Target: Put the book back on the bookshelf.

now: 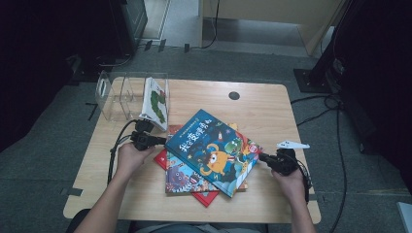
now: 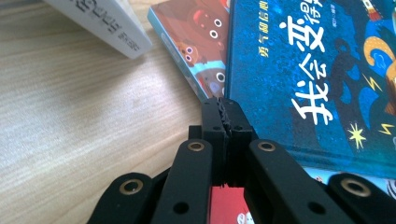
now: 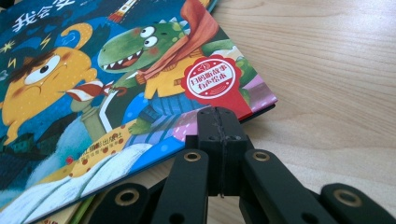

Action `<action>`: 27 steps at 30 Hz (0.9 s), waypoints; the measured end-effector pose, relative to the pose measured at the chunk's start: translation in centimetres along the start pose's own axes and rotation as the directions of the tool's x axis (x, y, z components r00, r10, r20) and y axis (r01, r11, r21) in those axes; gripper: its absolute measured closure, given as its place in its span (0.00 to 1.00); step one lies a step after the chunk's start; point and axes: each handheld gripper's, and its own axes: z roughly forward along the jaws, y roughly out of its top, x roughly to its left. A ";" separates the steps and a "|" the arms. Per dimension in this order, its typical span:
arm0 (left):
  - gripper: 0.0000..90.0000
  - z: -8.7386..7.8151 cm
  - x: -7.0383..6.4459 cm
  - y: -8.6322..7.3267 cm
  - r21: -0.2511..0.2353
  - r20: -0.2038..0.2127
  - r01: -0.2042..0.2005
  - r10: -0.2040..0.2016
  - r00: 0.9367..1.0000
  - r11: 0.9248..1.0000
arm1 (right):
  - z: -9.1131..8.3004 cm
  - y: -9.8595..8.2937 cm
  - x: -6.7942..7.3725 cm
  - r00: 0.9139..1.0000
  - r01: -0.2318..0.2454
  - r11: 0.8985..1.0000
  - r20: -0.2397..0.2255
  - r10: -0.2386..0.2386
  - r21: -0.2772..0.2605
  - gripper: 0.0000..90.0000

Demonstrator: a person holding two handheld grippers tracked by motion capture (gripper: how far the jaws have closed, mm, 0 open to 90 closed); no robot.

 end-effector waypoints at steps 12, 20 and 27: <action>1.00 -0.5 -0.4 -1.0 0.020 0.031 0.011 -0.011 0.999 1.000 | 0.5 0.7 -0.5 1.000 -0.015 1.000 0.008 0.015 0.003 1.00; 1.00 -0.7 -0.9 -1.8 0.026 0.035 0.007 -0.008 0.999 1.000 | 0.8 1.4 -1.1 1.000 -0.019 1.000 0.012 0.019 0.008 1.00; 1.00 -0.9 -1.5 -2.5 0.033 0.045 0.009 -0.010 0.999 0.999 | 1.3 1.9 -1.6 1.000 -0.028 1.000 0.008 0.028 0.009 1.00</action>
